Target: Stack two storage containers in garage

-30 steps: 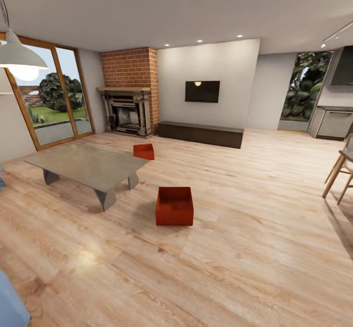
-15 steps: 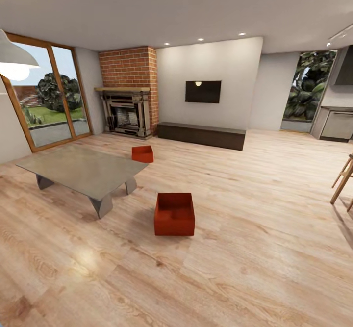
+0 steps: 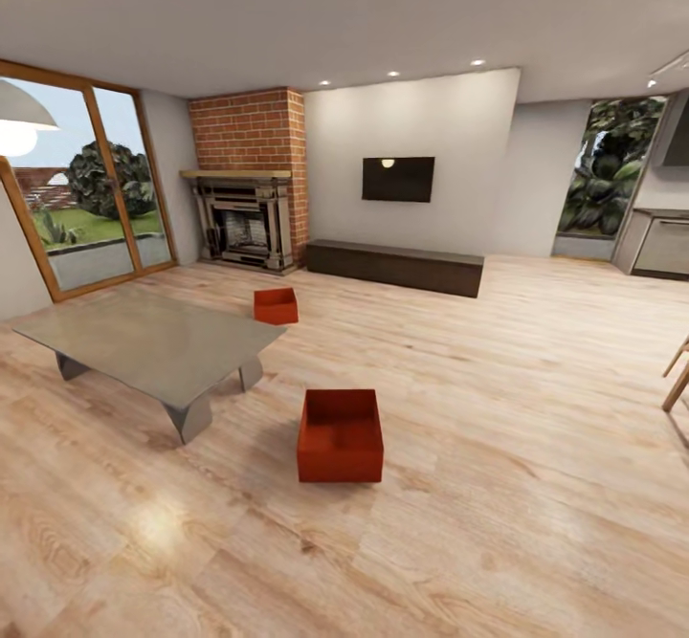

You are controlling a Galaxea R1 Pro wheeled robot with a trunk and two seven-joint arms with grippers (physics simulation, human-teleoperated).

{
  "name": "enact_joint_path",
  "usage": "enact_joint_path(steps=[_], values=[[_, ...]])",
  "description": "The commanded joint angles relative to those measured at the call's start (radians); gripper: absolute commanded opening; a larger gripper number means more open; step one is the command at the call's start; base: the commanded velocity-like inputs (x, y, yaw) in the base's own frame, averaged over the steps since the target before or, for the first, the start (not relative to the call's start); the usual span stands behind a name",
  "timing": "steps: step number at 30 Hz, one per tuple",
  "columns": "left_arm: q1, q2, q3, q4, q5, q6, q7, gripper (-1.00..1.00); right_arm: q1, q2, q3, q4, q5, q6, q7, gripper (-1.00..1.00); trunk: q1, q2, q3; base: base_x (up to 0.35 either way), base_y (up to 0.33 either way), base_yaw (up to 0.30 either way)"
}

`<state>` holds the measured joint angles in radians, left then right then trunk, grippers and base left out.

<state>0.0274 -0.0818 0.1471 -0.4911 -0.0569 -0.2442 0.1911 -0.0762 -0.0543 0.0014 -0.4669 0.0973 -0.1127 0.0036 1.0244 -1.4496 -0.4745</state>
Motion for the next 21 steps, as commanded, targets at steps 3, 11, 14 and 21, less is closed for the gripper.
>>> enact_joint_path(steps=[3,11,14,21], values=[[0.0,-0.001,0.005,-0.001,-0.006,-0.001,0.001,1.0,-0.001,0.0,0.0,0.001,0.01,-0.002,0.002,1.0,0.001,0.0,-0.001,0.327,0.0,0.0],[0.0,-0.001,0.005,-0.001,-0.006,-0.001,0.001,1.0,-0.001,0.0,0.0,0.001,0.01,-0.002,0.002,1.0,0.001,0.0,-0.001,0.327,0.0,0.0],[0.0,-0.001,0.005,-0.001,-0.006,0.0,0.001,1.0,-0.001,0.0,0.0,0.001,0.01,-0.002,0.002,1.0,0.001,0.0,-0.001,0.327,0.0,0.0],[0.001,-0.001,0.005,-0.001,-0.006,0.0,0.001,1.0,-0.001,0.0,0.0,0.001,0.01,-0.002,0.002,1.0,0.001,0.0,-0.001,0.327,0.0,0.0]])
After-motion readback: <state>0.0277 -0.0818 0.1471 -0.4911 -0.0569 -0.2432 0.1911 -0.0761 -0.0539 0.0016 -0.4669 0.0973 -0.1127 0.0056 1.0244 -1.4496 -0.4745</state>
